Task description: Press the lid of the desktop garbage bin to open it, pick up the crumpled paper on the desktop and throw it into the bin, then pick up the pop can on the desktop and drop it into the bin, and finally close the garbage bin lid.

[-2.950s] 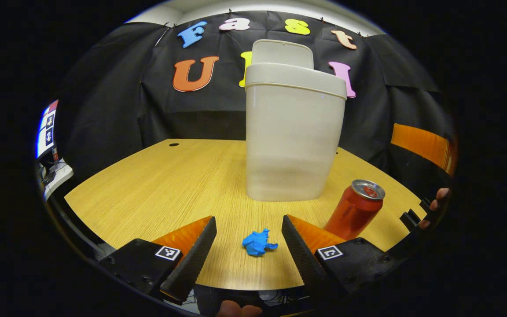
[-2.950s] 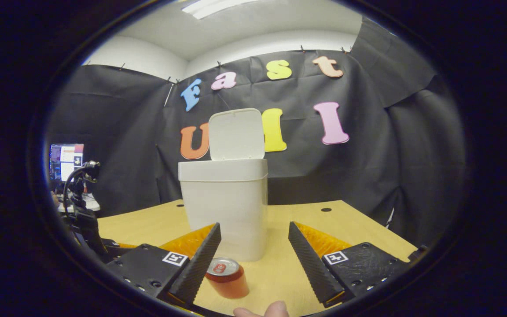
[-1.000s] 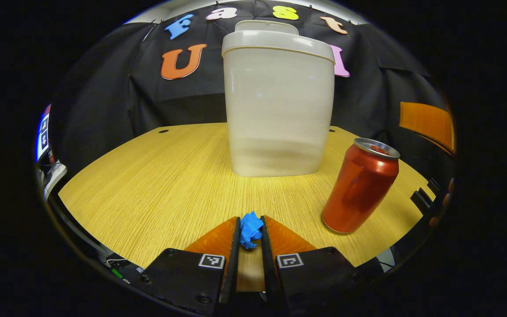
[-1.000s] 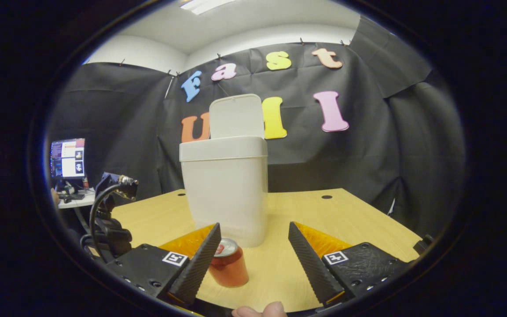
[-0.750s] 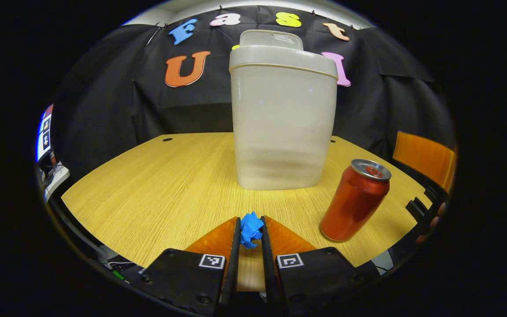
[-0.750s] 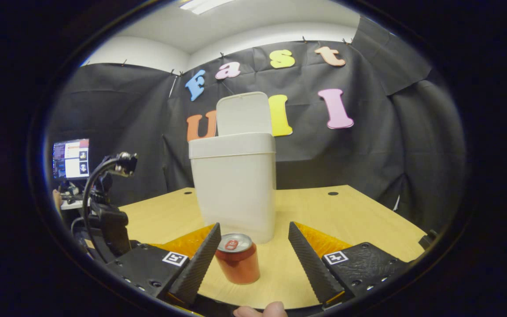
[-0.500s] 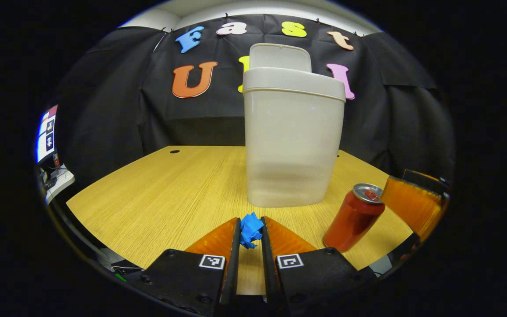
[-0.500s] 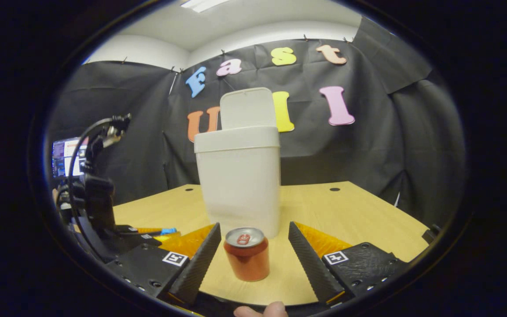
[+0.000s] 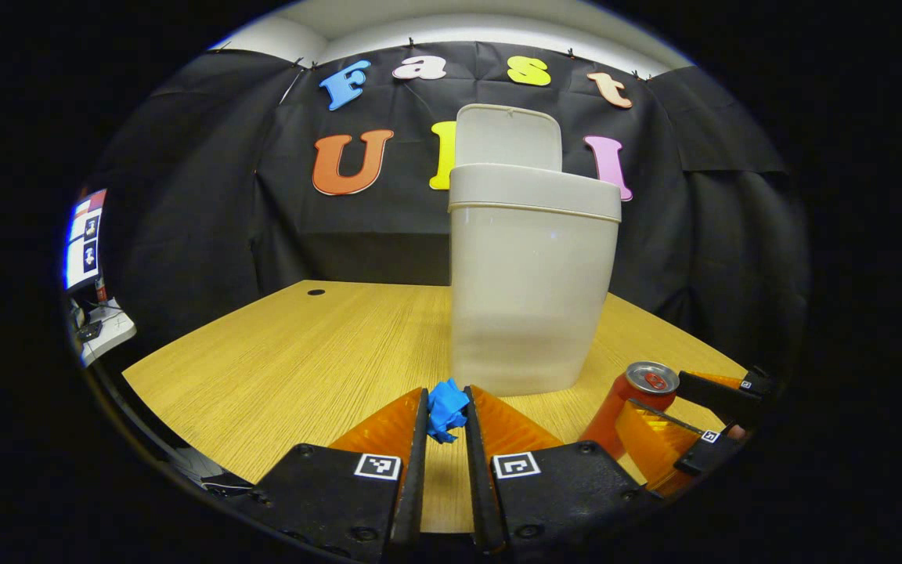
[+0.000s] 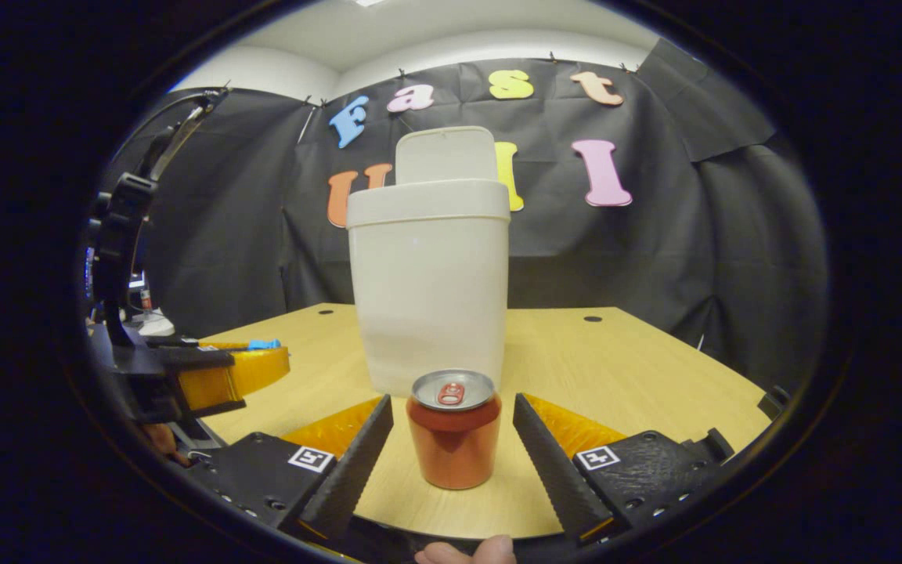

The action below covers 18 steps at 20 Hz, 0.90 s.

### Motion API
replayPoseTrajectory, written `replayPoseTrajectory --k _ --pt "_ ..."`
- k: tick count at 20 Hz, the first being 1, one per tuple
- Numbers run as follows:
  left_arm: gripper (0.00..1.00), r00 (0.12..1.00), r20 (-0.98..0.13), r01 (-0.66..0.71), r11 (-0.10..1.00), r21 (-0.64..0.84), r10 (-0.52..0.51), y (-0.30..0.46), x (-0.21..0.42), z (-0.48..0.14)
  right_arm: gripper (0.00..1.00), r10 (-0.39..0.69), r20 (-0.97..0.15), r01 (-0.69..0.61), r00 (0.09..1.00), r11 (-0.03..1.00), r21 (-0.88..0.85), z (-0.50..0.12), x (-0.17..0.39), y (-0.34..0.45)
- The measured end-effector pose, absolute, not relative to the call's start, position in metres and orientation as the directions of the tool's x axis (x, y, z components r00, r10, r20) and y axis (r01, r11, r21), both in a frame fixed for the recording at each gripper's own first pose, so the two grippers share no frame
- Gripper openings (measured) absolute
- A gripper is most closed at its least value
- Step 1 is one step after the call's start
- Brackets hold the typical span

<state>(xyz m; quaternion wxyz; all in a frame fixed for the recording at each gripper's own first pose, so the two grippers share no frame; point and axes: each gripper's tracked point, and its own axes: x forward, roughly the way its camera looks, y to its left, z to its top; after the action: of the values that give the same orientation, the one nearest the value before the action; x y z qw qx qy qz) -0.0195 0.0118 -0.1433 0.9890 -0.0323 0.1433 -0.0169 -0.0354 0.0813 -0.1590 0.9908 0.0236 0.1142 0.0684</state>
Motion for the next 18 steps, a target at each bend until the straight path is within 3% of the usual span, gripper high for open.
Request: replayPoseTrajectory --k 18 --pt "0.29 0.983 -0.180 0.013 0.999 -0.047 -0.021 0.025 -0.008 -0.092 0.96 0.121 -0.422 -0.098 0.899 0.992 0.076 -0.231 -0.016 0.079"
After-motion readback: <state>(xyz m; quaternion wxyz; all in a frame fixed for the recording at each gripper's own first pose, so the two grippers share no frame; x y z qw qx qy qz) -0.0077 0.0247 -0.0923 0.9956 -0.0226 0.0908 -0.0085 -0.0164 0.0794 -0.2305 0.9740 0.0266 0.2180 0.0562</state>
